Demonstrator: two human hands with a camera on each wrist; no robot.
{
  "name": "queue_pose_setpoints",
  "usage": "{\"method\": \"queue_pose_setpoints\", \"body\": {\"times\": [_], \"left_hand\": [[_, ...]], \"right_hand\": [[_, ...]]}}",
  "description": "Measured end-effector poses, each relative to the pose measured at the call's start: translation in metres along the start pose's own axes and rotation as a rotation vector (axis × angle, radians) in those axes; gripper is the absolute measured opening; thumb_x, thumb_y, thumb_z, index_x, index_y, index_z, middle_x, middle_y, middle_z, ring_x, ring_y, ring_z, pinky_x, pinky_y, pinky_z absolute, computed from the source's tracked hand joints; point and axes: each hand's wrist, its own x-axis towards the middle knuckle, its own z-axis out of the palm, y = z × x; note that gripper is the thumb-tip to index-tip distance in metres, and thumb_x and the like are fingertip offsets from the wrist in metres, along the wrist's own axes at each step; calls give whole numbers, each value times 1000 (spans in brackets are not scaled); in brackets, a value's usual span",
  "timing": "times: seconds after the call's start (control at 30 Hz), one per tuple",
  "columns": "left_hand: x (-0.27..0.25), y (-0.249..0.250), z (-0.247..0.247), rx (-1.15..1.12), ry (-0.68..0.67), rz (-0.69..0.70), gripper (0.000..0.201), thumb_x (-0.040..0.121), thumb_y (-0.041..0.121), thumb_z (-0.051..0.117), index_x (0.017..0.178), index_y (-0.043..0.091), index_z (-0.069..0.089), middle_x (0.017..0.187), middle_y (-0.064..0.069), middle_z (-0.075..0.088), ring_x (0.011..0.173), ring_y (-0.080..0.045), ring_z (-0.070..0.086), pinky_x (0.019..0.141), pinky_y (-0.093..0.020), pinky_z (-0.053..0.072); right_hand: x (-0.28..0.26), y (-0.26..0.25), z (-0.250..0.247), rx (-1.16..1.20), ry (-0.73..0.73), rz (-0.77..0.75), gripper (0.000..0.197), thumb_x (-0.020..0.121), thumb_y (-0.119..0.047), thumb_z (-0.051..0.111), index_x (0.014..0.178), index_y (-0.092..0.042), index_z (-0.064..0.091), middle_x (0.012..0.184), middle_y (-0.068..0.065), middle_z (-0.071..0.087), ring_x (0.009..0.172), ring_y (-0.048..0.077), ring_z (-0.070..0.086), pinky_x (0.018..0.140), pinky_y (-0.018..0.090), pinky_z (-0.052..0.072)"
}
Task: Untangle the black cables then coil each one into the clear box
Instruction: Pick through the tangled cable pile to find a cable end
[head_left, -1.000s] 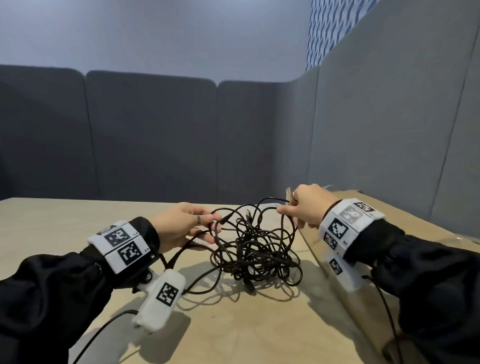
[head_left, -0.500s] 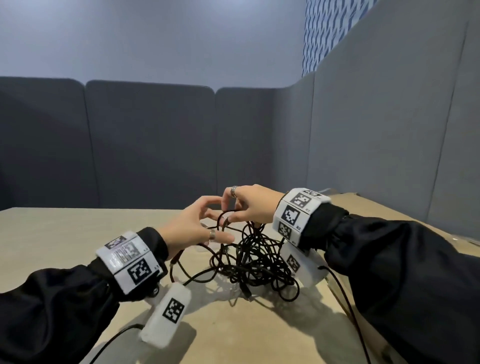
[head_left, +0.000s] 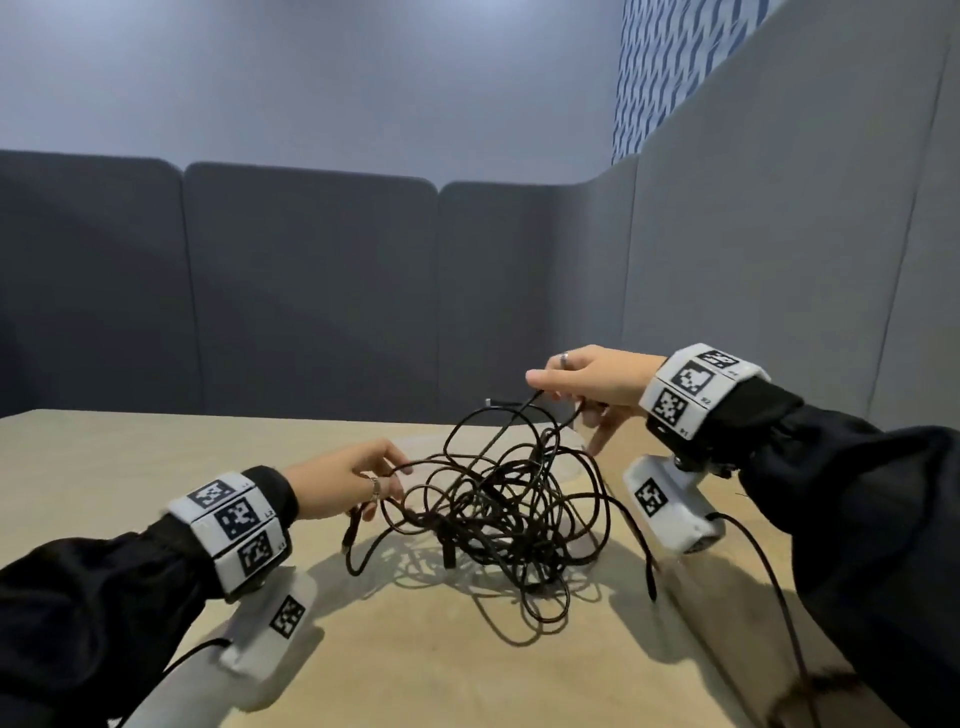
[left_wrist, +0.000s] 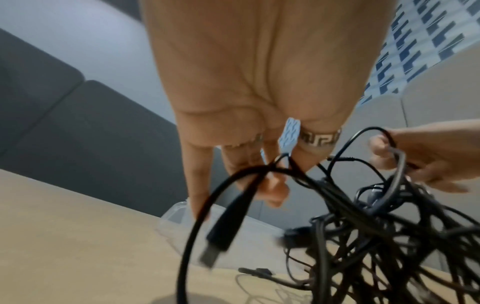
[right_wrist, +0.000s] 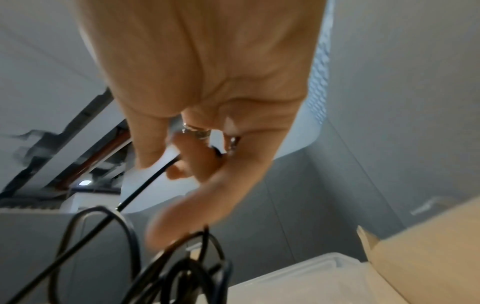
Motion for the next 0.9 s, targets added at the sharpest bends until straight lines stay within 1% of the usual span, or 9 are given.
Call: {"method": "queue_pose_setpoints", "body": {"times": [0.13,0.23,0.33,0.47,0.57,0.63,0.77,0.83,0.9], "left_hand": [[0,-5,-8,-9,45,-33,14,97,17,47,96,11,59,73,-2,52,63,-11,48,56,-20,46],[-2,-11,-14,-1,73,-58,18,98,19,46,92,10,61,63,1,43,56,-11,44,55,-20,43],[-1,-18,-16,-73,104,-86,20,98,20,46,88,12,62,61,2,40,54,-11,38,54,-21,41],[2,-20,-17,28,130,-155,19,97,19,47,89,11,62,70,-1,49,53,-12,43,49,-20,39],[3,-15,-13,247,185,-190,13,94,17,51,107,17,56,100,-3,56,83,-17,55,74,-26,46],[2,-5,-5,319,294,-62,25,88,15,57,108,26,48,108,2,49,99,-16,50,88,-32,44],[-6,40,17,125,459,307,13,85,18,62,84,26,51,89,7,53,81,-10,51,67,-22,39],[-6,55,25,47,405,302,11,85,30,65,82,24,56,83,7,58,73,-8,53,65,-21,39],[-4,64,33,29,268,206,33,76,51,68,94,26,56,87,8,62,74,-7,58,65,-21,43]], "right_hand": [[1,23,-19,75,135,-27,34,86,-48,60,69,-21,49,62,-3,43,51,11,40,49,23,42],[5,35,-26,374,386,-66,36,95,-38,50,66,-17,47,69,0,55,61,13,48,54,24,35],[4,44,-33,781,552,-72,37,100,-29,41,66,-16,47,62,0,53,58,12,59,49,21,43],[2,44,-19,783,452,-65,29,101,-20,39,75,-13,50,53,-1,51,47,11,56,44,18,42],[-1,42,-12,552,398,-49,24,100,-20,42,78,-15,50,67,3,55,55,15,45,49,22,39],[-4,40,-13,556,391,-58,20,99,-18,44,80,-14,47,71,6,57,56,17,47,44,22,43],[-11,35,-10,592,351,-111,16,99,-14,44,83,-11,45,76,12,57,57,23,56,50,28,55],[-12,32,-7,591,327,-171,16,100,-14,43,83,-11,45,79,13,57,62,25,58,54,29,56],[-13,27,-5,561,295,-239,17,100,-14,41,84,-12,46,81,12,59,67,26,60,56,28,56]]}}
